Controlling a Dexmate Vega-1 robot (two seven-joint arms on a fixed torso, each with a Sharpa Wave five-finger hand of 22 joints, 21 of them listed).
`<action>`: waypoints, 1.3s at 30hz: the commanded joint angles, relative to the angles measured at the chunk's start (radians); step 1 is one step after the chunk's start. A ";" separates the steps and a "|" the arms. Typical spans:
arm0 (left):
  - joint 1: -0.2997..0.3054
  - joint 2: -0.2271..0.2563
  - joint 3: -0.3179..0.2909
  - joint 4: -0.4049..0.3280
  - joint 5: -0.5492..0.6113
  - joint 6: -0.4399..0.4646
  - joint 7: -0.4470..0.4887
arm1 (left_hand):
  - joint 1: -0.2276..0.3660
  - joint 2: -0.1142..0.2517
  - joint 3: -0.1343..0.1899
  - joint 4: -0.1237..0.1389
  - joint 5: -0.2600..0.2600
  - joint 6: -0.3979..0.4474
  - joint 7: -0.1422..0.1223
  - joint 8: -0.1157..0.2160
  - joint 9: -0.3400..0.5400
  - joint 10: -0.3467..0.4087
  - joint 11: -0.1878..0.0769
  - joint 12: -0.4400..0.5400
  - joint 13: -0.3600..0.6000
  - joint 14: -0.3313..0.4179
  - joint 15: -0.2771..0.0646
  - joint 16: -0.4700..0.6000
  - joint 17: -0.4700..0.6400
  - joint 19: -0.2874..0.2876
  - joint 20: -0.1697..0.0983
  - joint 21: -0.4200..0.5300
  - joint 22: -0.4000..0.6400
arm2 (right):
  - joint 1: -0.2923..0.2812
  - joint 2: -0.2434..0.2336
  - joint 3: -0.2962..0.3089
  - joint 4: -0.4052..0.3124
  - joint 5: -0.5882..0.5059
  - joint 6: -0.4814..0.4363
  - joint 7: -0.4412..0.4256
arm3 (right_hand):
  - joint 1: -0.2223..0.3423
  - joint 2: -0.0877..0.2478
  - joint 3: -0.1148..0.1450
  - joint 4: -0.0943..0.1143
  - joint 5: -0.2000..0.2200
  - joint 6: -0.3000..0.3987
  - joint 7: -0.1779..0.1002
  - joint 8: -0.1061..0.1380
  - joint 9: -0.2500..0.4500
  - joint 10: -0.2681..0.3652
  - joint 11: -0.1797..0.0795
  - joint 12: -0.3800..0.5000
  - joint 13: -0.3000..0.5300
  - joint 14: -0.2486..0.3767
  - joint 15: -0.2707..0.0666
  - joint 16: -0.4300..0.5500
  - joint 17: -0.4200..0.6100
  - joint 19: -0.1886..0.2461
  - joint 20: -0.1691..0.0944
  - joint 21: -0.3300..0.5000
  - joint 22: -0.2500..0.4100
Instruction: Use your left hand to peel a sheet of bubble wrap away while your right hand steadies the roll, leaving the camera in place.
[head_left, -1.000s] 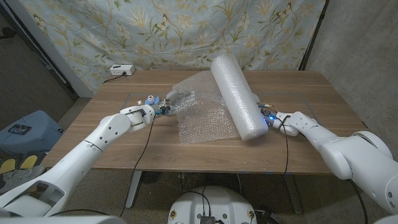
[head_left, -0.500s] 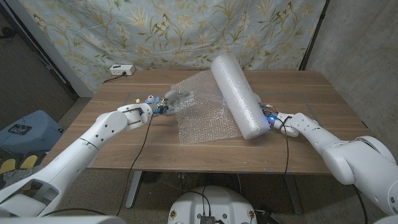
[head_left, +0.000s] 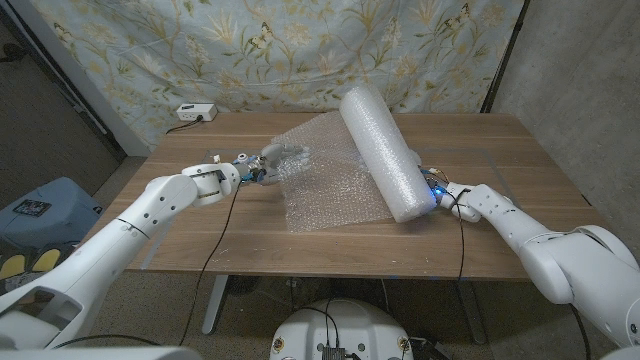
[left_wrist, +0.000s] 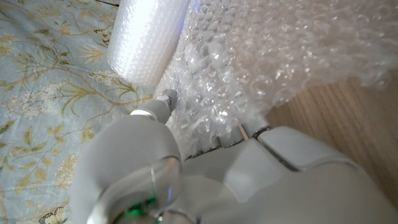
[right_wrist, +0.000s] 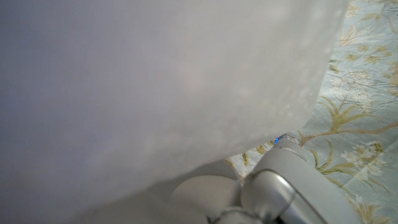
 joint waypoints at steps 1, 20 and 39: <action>0.006 0.036 -0.015 -0.031 -0.012 0.020 0.003 | -0.007 -0.001 0.007 -0.001 0.000 0.023 0.030 -0.003 0.002 0.018 -0.011 -0.003 0.005 0.000 -0.006 0.006 0.005 -0.003 0.000 0.008 0.002 | -0.024 0.009 0.016 -0.023 0.023 0.035 0.003 | -0.010 -0.003 -0.007 0.000 0.004 0.010 -0.002 0.006 0.003 0.011 0.002 -0.004 0.003 0.012 -0.003 0.003 0.002 0.001 -0.004 0.001 0.001; 0.037 0.093 -0.050 -0.073 -0.039 0.034 0.021 | -0.009 -0.001 0.009 0.000 0.000 0.022 0.028 -0.007 0.002 0.019 -0.012 -0.009 0.006 -0.004 -0.006 0.004 0.004 -0.006 0.001 0.017 0.002 | -0.030 0.027 0.022 -0.017 0.035 0.087 0.017 | -0.012 -0.004 -0.010 -0.002 0.006 0.015 -0.006 0.008 0.003 0.015 -0.004 -0.008 0.004 0.012 -0.007 0.001 0.000 -0.006 -0.005 -0.003 0.001; 0.011 0.118 -0.040 -0.065 -0.033 0.056 -0.006 | -0.010 0.000 0.010 0.000 0.000 0.021 0.027 -0.010 0.002 0.019 -0.010 -0.014 0.009 -0.006 -0.006 0.005 0.005 -0.011 0.002 0.025 0.001 | -0.021 0.057 0.043 0.040 0.036 0.153 0.062 | -0.013 -0.004 -0.012 -0.004 0.008 0.019 -0.011 0.009 0.002 0.015 -0.009 -0.012 0.005 0.008 -0.011 -0.003 -0.001 -0.012 -0.006 -0.007 0.001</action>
